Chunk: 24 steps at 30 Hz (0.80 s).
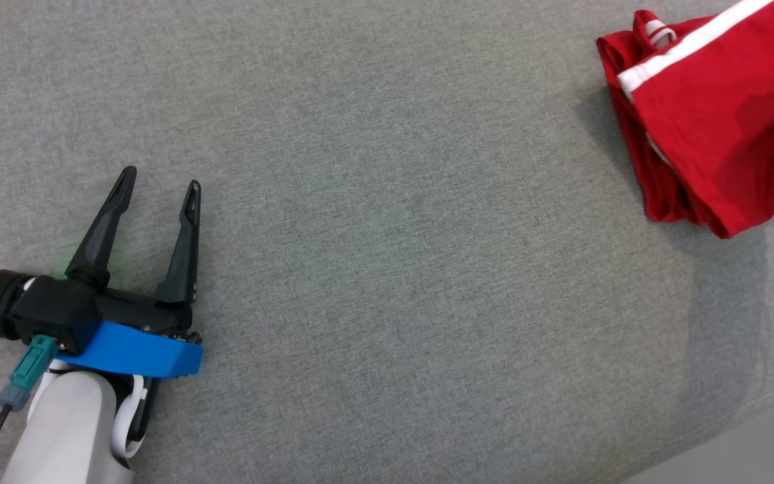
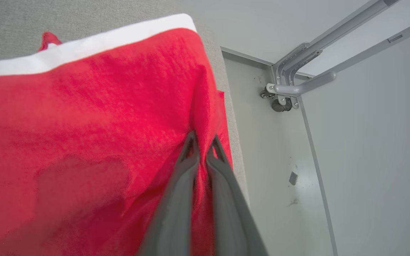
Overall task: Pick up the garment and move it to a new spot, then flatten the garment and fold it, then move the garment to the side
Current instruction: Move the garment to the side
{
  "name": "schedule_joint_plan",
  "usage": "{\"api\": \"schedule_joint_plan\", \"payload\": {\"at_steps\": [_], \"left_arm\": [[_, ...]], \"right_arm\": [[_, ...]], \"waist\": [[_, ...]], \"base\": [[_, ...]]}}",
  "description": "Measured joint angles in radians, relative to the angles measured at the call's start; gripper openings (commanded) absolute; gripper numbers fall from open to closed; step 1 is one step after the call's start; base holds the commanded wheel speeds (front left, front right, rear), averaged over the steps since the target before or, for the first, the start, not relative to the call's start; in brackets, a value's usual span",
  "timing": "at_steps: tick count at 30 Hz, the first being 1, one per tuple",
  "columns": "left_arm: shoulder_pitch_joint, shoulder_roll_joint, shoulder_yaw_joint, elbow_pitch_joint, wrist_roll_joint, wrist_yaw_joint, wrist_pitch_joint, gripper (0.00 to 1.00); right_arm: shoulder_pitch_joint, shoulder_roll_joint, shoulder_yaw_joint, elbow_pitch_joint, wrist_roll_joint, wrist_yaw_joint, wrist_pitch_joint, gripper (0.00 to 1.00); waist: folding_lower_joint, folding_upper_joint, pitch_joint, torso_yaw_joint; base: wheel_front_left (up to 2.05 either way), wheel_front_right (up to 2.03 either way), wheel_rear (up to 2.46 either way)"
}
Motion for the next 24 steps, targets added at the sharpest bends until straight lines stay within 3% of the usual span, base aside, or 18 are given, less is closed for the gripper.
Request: {"api": "schedule_joint_plan", "payload": {"at_steps": [1,2,3,4,5,10,15,20,24], "left_arm": [[-0.002,0.002,-0.002,-0.004,0.0,0.0,0.001,1.0],[-0.004,0.004,-0.002,-0.006,0.0,0.0,0.003,1.0],[-0.007,0.006,-0.005,-0.005,0.0,0.0,0.007,1.0],[-0.008,0.006,-0.006,-0.002,0.0,0.0,0.009,1.0],[-0.01,0.006,-0.008,0.004,0.0,0.0,0.009,1.0],[-0.001,-0.001,-0.017,0.048,-0.007,0.001,0.005,1.0],[0.032,-0.05,-0.026,0.1,-0.033,0.005,-0.012,1.0],[0.102,-0.11,0.006,0.138,-0.078,0.02,-0.021,1.0],[0.155,-0.152,0.049,0.131,-0.111,0.022,-0.023,1.0]], "right_arm": [[0.0,0.007,-0.014,0.021,-0.021,0.0,-0.02,0.0],[0.0,0.014,-0.03,0.042,-0.037,0.0,-0.037,0.25],[0.0,0.022,-0.045,0.067,-0.048,0.0,-0.045,0.41],[0.0,0.033,-0.058,0.091,-0.058,0.0,-0.053,0.96],[0.001,0.044,-0.082,0.117,-0.067,0.0,-0.063,1.0],[0.009,0.092,-0.146,0.202,-0.113,0.0,-0.106,1.0],[0.039,0.132,-0.199,0.216,-0.122,0.0,-0.178,1.0],[0.169,0.206,-0.185,0.071,-0.035,0.0,-0.311,1.0],[0.324,0.222,-0.162,-0.087,0.008,0.0,-0.397,1.0]], "waist": [[0.0,0.0,0.004,0.004],[0.0,0.0,0.006,0.007],[0.0,0.0,0.005,0.01],[0.0001,0.0,0.0,0.012],[0.0001,0.0,-0.006,0.013],[0.0002,0.0,-0.063,0.033],[0.0002,0.0,-0.175,0.077],[-0.0001,0.0,-0.307,0.122],[-0.0002,0.0,-0.4,0.154]], "base": [[0.0,0.0,0.0],[0.0,0.0,0.0],[0.0,0.0,0.0],[0.0,0.0,0.0],[0.0,0.0,0.0],[0.0,0.0,0.0],[0.0,0.0,0.0],[0.0,0.0,0.0],[0.0,0.0,0.0]]}}
